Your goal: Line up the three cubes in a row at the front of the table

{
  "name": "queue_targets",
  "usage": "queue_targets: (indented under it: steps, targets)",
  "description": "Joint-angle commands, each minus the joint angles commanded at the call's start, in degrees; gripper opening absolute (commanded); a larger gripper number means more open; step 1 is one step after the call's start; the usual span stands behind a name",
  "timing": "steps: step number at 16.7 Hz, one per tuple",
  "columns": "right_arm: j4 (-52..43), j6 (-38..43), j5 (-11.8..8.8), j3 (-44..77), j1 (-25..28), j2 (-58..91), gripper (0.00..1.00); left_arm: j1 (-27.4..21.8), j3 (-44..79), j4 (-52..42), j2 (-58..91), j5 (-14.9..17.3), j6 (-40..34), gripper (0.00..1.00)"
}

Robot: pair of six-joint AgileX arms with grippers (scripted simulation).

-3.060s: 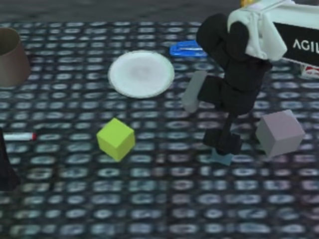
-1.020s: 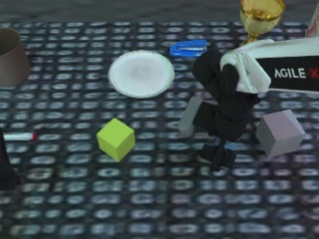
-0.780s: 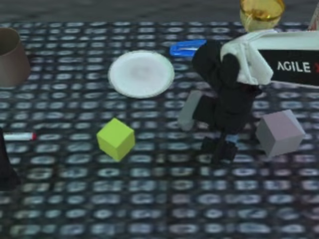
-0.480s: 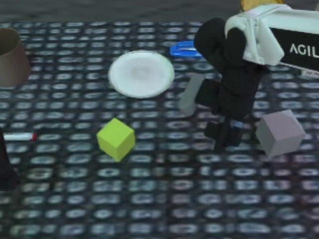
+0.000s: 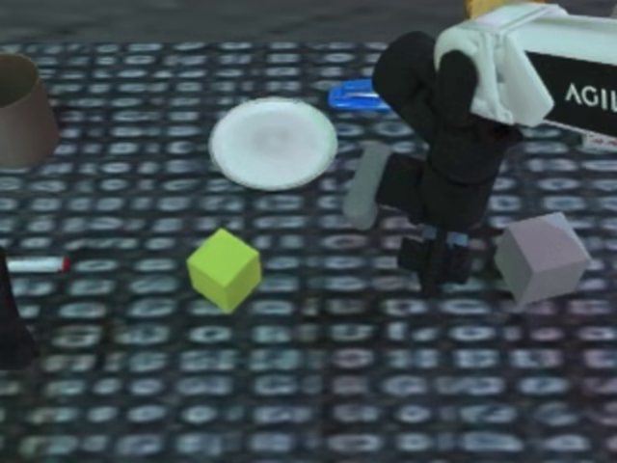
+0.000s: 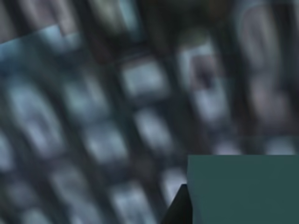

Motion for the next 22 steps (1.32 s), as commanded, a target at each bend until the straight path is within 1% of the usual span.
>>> queue_targets:
  steps: [6, 8, 15, 22]
  targets:
    - [-1.4, -11.8, -0.3, -3.2, 3.2, -4.3, 0.0, 0.0, 0.0, 0.0, 0.0, 0.0, 0.0, 1.0]
    - [-1.6, -14.4, -0.4, -3.9, 4.0, -5.3, 0.0, 0.0, 0.0, 0.0, 0.0, 0.0, 0.0, 1.0]
    - [-0.6, -14.8, -0.4, -4.6, 3.9, -5.0, 0.0, 0.0, 0.0, 0.0, 0.0, 0.0, 0.0, 1.0]
    - [11.9, -14.8, -0.4, -13.1, 4.2, -1.1, 0.0, 0.0, 0.0, 0.0, 0.0, 0.0, 0.0, 1.0]
